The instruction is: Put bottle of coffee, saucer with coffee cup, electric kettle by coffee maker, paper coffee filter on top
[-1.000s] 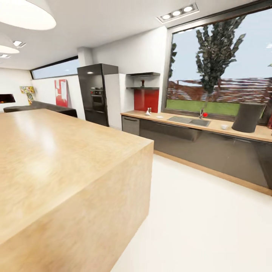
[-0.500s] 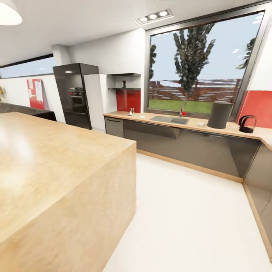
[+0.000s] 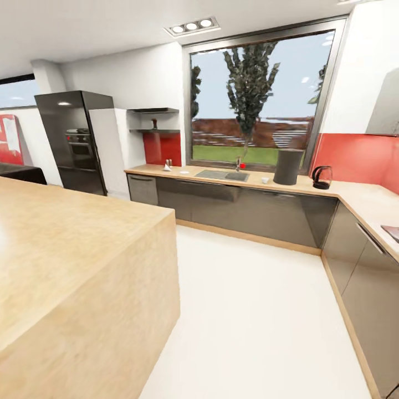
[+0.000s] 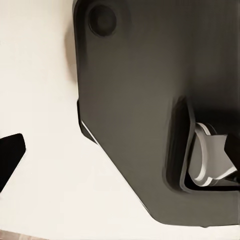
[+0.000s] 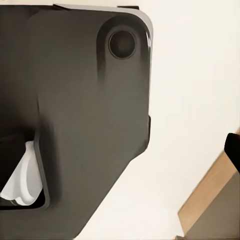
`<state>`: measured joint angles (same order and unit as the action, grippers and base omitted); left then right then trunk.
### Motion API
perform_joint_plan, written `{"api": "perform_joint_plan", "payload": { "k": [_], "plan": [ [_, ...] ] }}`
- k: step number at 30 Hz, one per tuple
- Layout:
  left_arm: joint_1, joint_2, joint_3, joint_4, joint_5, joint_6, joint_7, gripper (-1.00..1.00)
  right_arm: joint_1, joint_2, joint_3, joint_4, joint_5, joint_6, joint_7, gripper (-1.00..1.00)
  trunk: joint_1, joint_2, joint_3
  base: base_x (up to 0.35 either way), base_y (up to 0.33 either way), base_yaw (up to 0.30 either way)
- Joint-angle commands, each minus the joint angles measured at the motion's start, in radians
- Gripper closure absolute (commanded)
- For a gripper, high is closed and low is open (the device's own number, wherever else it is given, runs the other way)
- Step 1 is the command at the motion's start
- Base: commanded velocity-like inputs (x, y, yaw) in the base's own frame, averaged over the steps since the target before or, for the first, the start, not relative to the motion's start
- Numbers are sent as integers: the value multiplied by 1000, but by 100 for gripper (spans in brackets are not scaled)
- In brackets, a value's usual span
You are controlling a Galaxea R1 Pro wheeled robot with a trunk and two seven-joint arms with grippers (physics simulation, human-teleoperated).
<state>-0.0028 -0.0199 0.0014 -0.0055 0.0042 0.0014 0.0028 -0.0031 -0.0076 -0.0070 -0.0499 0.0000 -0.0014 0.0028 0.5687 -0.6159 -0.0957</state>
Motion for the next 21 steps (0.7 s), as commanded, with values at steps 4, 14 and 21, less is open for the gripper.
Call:
{"api": "perform_joint_plan", "payload": {
  "k": [4,14,21],
  "plan": [
    [0,0,0,-1,0,0,0,-100,0,0,-1,-1,0,0,0,-100,-15,27,11,0,0,-300],
    [-1,0,0,-1,0,0,0,-100,0,0,-1,-1,0,0,0,-100,-53,97,42,0,0,-300],
    [-2,0,0,-1,0,0,-1,-100,0,1,-1,-1,0,0,0,-100,-80,146,64,0,0,-300]
  ]
}}
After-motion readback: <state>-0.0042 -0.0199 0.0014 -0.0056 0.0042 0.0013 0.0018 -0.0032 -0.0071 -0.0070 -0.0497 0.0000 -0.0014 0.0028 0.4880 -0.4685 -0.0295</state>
